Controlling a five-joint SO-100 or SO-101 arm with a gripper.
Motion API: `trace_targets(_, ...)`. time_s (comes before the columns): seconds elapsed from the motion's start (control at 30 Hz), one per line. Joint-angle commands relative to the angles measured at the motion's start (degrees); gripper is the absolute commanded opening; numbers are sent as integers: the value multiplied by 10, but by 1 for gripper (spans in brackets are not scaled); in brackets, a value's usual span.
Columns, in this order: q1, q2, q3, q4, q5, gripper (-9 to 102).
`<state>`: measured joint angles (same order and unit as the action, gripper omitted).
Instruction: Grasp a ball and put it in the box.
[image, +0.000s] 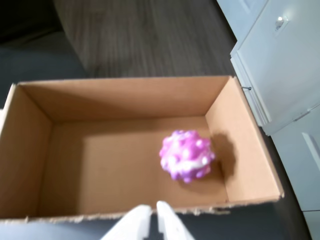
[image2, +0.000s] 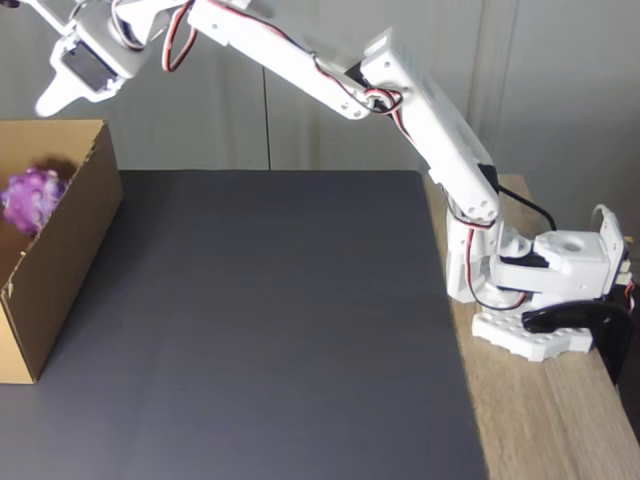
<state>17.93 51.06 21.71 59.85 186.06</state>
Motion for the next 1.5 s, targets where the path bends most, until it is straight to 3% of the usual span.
trace_targets(0.0,-6,43,-25,18,12,0)
trace_targets(0.3,-3,73,-25,92,37,0)
trace_targets(0.9,47,188,-25,279,93,13)
trace_targets(1.03,61,247,4,289,93,16)
trace_targets(1.17,69,377,174,275,103,18)
trace_targets(1.3,72,619,522,120,96,21)
trace_targets(1.47,57,701,619,120,71,22)
